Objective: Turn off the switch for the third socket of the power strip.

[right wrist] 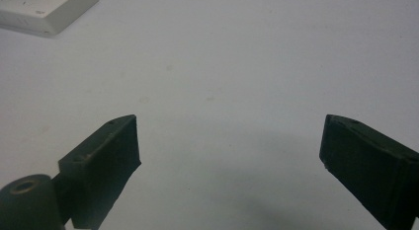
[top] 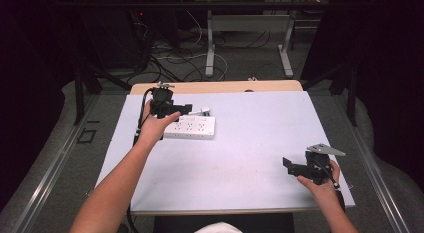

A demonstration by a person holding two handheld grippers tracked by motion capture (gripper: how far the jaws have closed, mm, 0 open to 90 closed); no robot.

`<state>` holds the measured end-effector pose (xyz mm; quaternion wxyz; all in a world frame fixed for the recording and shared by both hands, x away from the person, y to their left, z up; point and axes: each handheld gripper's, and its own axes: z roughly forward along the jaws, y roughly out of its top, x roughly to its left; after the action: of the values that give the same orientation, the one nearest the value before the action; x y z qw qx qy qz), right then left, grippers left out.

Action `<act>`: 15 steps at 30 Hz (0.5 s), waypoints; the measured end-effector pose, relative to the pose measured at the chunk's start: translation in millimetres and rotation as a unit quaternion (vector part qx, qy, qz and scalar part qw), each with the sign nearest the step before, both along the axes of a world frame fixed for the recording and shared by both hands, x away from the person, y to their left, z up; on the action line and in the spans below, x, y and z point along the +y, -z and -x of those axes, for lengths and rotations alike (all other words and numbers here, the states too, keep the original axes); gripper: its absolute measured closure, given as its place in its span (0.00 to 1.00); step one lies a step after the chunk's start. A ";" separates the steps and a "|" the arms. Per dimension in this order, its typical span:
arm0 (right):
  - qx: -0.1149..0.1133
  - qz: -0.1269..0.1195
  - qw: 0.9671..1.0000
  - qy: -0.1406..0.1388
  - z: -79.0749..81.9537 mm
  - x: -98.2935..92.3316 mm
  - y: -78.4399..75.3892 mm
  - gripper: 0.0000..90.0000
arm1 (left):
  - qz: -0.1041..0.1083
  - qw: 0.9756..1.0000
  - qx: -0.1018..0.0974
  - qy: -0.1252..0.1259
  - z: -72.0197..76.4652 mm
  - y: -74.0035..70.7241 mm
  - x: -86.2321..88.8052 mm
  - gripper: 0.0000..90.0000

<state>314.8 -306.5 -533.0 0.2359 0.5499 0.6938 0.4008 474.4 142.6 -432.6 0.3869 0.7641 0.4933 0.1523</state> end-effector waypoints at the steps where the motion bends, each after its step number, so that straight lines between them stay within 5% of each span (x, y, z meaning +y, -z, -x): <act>1: 0.000 0.000 1.000 0.000 0.0 0.0 -0.1 0.09 | -0.001 1.000 -0.001 0.002 -1.2 0.1 -1.3 0.23; 15: 0.001 0.000 1.000 0.000 -0.7 0.0 1.1 0.09 | -0.016 1.000 0.005 -0.001 -17.4 4.9 -19.9 0.25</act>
<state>315.5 -306.4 -534.0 0.2355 0.5498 0.6942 0.4005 491.8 122.7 -437.6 0.3726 0.7702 0.4934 0.1568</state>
